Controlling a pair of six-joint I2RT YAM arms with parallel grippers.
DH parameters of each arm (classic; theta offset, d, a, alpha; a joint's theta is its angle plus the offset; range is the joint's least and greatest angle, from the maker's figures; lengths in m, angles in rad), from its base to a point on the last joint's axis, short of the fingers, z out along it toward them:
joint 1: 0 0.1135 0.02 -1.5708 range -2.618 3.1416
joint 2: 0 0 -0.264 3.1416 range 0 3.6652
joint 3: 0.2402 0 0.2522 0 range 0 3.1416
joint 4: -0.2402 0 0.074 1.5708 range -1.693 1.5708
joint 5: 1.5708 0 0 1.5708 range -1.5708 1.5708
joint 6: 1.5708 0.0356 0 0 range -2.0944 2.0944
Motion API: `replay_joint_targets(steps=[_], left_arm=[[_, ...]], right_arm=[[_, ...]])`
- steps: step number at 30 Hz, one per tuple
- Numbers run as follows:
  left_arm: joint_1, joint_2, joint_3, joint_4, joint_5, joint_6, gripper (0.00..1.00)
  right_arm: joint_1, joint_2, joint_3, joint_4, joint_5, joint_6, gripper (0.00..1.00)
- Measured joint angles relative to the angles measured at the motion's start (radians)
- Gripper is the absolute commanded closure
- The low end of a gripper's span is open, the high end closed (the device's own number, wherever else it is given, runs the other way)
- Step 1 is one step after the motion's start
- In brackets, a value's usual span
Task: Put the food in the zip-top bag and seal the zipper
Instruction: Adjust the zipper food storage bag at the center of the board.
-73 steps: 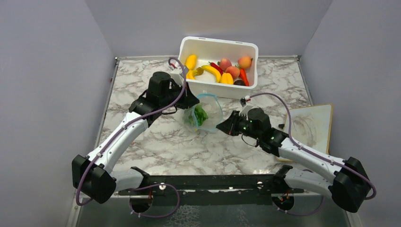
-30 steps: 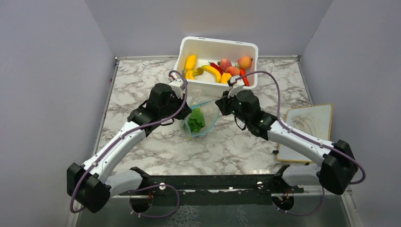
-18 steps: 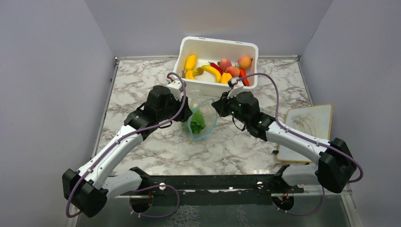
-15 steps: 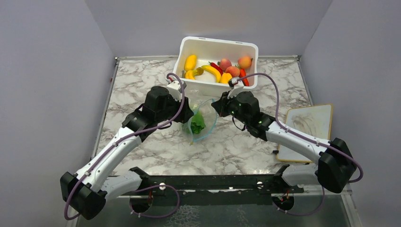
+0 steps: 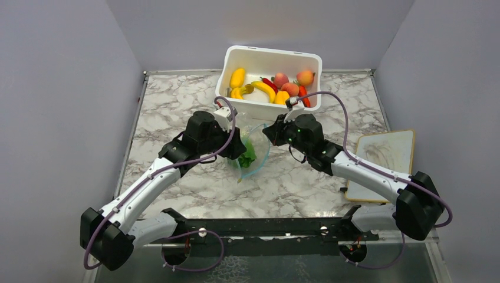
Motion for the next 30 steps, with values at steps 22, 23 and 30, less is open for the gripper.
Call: replay_joint_targets(steps=[22, 23, 30], left_arm=[[0.000, -0.075, -0.041, 0.037, -0.043, 0.043, 1.00], [0.000, -0.090, -0.041, 0.041, -0.042, 0.041, 1.00], [0.000, -0.140, -0.041, 0.050, -0.026, 0.040, 1.00]], right_arm=[[0.000, 0.058, 0.010, -0.001, -0.061, -0.012, 0.98], [0.000, 0.074, 0.022, 0.000, -0.074, -0.015, 0.98], [0.000, 0.145, 0.066, 0.014, -0.135, -0.023, 0.96]])
